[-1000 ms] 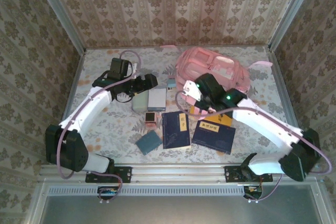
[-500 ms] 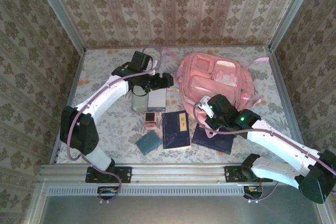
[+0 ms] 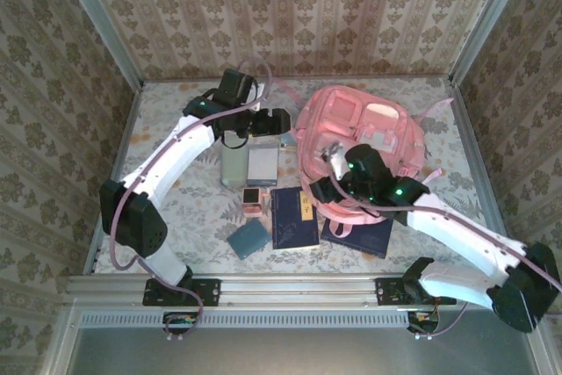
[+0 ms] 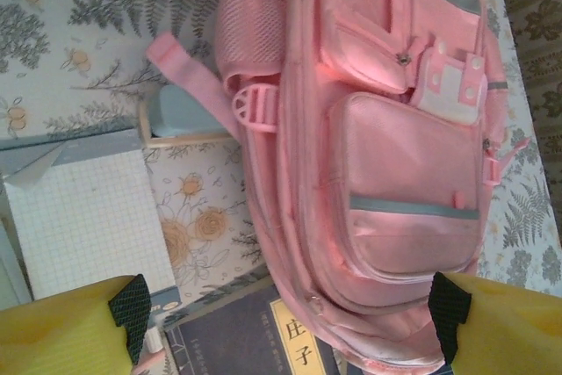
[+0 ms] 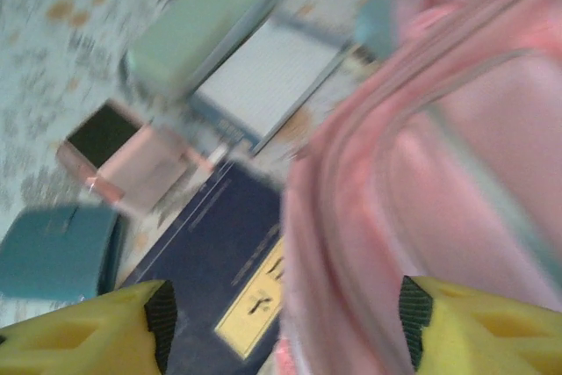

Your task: Pack the student bag

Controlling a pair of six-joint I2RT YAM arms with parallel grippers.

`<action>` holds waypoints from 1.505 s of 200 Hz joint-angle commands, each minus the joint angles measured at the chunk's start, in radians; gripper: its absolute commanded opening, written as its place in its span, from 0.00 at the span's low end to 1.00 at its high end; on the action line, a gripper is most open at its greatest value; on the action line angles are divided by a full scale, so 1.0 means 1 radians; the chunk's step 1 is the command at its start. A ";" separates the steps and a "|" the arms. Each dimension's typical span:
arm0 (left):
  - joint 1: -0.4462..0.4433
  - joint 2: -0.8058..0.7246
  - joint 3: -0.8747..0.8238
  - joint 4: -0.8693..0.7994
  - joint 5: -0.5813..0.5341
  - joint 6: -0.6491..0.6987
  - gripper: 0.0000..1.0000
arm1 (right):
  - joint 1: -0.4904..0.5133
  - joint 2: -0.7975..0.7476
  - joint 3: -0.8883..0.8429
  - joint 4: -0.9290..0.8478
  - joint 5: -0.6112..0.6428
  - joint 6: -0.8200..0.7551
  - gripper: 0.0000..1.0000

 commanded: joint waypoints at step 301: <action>-0.444 0.674 0.761 -0.320 -0.273 0.207 0.91 | -0.812 0.011 -0.218 -0.056 -0.219 0.619 0.54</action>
